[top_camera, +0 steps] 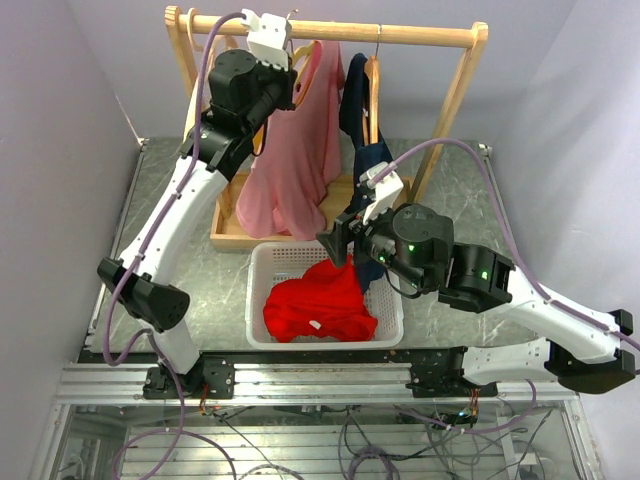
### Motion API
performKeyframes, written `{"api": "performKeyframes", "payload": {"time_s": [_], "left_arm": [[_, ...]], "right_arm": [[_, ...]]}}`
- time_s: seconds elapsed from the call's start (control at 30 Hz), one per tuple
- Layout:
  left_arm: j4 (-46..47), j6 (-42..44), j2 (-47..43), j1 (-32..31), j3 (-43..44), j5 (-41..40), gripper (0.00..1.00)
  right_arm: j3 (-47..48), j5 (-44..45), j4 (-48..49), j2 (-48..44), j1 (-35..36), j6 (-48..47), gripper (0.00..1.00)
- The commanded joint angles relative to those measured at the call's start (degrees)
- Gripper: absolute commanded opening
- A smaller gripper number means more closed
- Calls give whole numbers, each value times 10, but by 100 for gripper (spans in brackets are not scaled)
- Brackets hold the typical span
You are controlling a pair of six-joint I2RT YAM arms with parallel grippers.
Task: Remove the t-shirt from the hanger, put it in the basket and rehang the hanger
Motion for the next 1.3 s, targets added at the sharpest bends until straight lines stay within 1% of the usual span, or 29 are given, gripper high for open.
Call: {"api": "performKeyframes", "payload": {"time_s": [0.0,0.13,0.3,0.53,0.63,0.7,0.77,0.83,0.9,1.07,1.27], "left_arm": [[103,12,-65,3,-26,1,7],[100,14,-77,4,-34,2,7],[55,14,-88,4,-36,7,7],[-39,16,-137,4,-80,45,7],[-93,21,-161,4,-82,51,7],[-121,26,-176,4,-81,53,7],[-144,27,-190,4,-81,51,7],[-164,25,-205,4,-83,47,7],[-176,17,-219,4,-89,44,7],[-182,-4,-257,4,-122,51,7],[-203,-16,-265,4,-128,63,7]], "right_arm": [[-5,7,15,-12,3,-6,64],[-4,6,16,-11,2,-10,64],[-4,11,19,-8,2,-12,64],[23,42,22,18,3,-16,64],[57,77,26,47,-1,-27,65],[84,81,31,72,-20,-43,66],[110,49,44,95,-69,-49,66],[129,-29,69,115,-128,-43,66],[146,-73,96,136,-172,-43,66],[224,-105,116,220,-196,-64,66],[266,-124,162,276,-202,-78,66]]}}
